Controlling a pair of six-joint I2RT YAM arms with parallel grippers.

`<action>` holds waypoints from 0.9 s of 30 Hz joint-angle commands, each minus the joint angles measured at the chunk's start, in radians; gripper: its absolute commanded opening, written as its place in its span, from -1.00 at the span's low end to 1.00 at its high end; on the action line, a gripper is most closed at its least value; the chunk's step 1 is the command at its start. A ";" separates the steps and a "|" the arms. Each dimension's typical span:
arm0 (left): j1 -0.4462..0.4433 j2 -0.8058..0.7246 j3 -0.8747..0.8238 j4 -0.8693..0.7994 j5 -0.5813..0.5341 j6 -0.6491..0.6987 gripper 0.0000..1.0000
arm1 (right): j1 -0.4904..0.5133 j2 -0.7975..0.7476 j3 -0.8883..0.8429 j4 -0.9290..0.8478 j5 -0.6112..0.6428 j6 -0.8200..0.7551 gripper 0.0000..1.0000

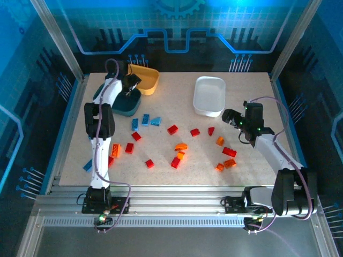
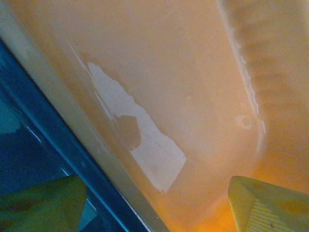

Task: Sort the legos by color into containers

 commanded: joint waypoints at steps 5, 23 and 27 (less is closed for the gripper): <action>-0.002 0.027 0.038 -0.063 0.024 0.099 0.32 | 0.008 -0.002 0.006 -0.006 -0.006 -0.003 0.73; -0.030 -0.002 0.036 -0.242 -0.047 0.304 -0.21 | 0.008 -0.010 0.005 -0.006 -0.009 0.004 0.72; -0.051 -0.006 0.043 -0.278 -0.094 0.350 -0.35 | 0.010 -0.011 0.002 -0.003 -0.014 0.008 0.71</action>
